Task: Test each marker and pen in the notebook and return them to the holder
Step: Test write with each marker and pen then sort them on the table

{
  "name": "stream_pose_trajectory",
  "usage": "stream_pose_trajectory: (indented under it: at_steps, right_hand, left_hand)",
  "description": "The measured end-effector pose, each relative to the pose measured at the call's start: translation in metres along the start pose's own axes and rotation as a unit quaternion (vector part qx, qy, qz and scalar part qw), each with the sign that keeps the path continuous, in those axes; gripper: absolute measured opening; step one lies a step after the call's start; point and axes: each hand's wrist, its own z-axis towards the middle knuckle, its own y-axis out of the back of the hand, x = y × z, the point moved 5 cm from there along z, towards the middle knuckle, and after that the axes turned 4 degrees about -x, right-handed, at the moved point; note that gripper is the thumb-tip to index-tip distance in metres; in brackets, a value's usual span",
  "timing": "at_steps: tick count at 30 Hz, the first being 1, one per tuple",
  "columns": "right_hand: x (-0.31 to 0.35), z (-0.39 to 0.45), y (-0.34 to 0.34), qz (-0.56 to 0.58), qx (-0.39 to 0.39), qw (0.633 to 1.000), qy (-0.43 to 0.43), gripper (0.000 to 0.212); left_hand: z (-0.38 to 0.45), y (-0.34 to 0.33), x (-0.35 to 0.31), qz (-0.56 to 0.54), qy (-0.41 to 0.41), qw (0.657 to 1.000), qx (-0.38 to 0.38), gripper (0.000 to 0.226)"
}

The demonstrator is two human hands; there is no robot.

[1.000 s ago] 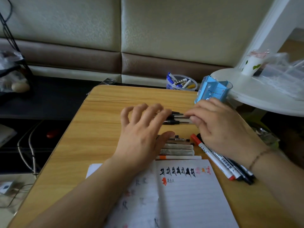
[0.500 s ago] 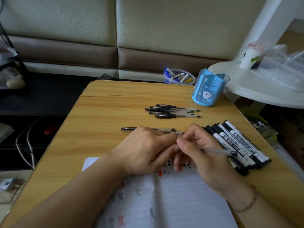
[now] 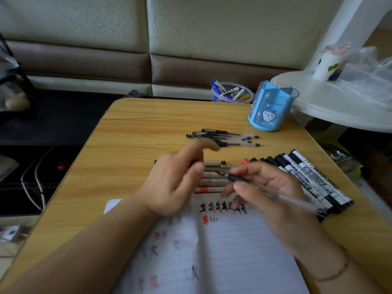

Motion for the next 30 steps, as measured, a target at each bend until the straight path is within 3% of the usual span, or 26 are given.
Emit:
stream_pose_trajectory:
  at_steps: [3, 9, 16, 30]
  right_hand:
    - [-0.008, -0.004, 0.0, -0.089, -0.02, 0.996, -0.012, 0.018]
    - [-0.015, -0.005, -0.001, -0.172, -0.067, 0.982, 0.039, 0.036]
    - [-0.018, -0.004, -0.002, -0.208, -0.082, 0.974, 0.042, 0.043]
    - [-0.016, -0.003, -0.005, -0.243, -0.072, 0.965, 0.062, 0.044]
  left_hand:
    - [-0.001, 0.006, 0.007, 0.002, 0.041, 0.997, -0.06, 0.036]
    - [0.0, -0.002, 0.011, 0.043, 0.053, 0.997, -0.046, 0.04]
    - [0.0, -0.001, 0.017, 0.036, 0.054, 0.995, -0.075, 0.026]
    - [0.003, -0.002, 0.01, 0.079, -0.021, 0.995, -0.051, 0.014]
